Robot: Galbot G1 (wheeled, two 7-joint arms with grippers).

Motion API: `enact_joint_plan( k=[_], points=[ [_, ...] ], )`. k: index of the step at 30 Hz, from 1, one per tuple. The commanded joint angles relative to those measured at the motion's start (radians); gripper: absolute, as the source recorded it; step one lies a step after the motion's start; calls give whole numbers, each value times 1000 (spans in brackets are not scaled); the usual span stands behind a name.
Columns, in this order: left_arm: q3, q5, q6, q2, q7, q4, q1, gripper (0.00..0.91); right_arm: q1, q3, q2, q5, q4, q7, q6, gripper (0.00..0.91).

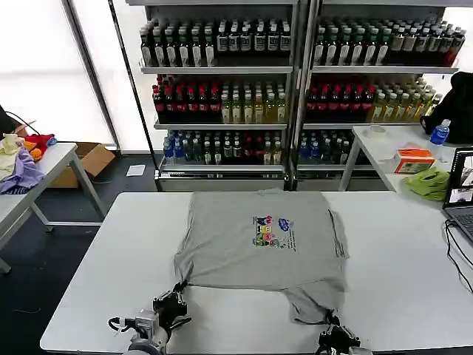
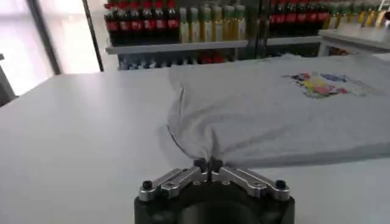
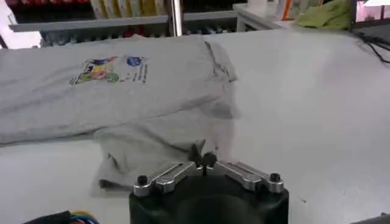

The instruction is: Fold and organize the clothes.

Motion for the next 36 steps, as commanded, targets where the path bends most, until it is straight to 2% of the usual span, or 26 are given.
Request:
enact_joint_plan(
  k=[1, 4, 11, 15, 18, 25, 28, 31, 36],
  points=[
    [-2, -3, -123, -25, 2, -6, -63, 0, 84, 20, 6, -88, 17, -62, 72, 0],
    [-7, -21, -158, -30, 5, -6, -101, 0, 142, 24, 20, -125, 26, -84, 76, 0],
    [-26, -102, -188, -41, -3, 24, -202, 0, 311, 24, 46, -121, -6, -72, 58, 0],
    [-21, -118, -186, -39, -5, 81, -263, 0, 401, 24, 44, -121, -79, -83, 54, 0],
    [-17, -121, -186, -42, -5, 131, -308, 0, 470, 23, 40, -118, -149, -111, 55, 0],
    [8, -148, -165, -54, -4, 292, -409, 0, 631, 3, 54, -76, -364, -144, 37, 0],
    [11, -153, -161, -61, -4, 350, -457, 0, 691, -15, 60, -77, -420, -157, 19, 0],
    [16, -157, -145, -60, -4, 392, -482, 0, 746, -27, 64, -27, -475, -144, -31, 0],
    [23, -157, -125, -57, -8, 428, -498, 0, 784, -41, 58, -20, -545, -154, -58, 0]
  ],
)
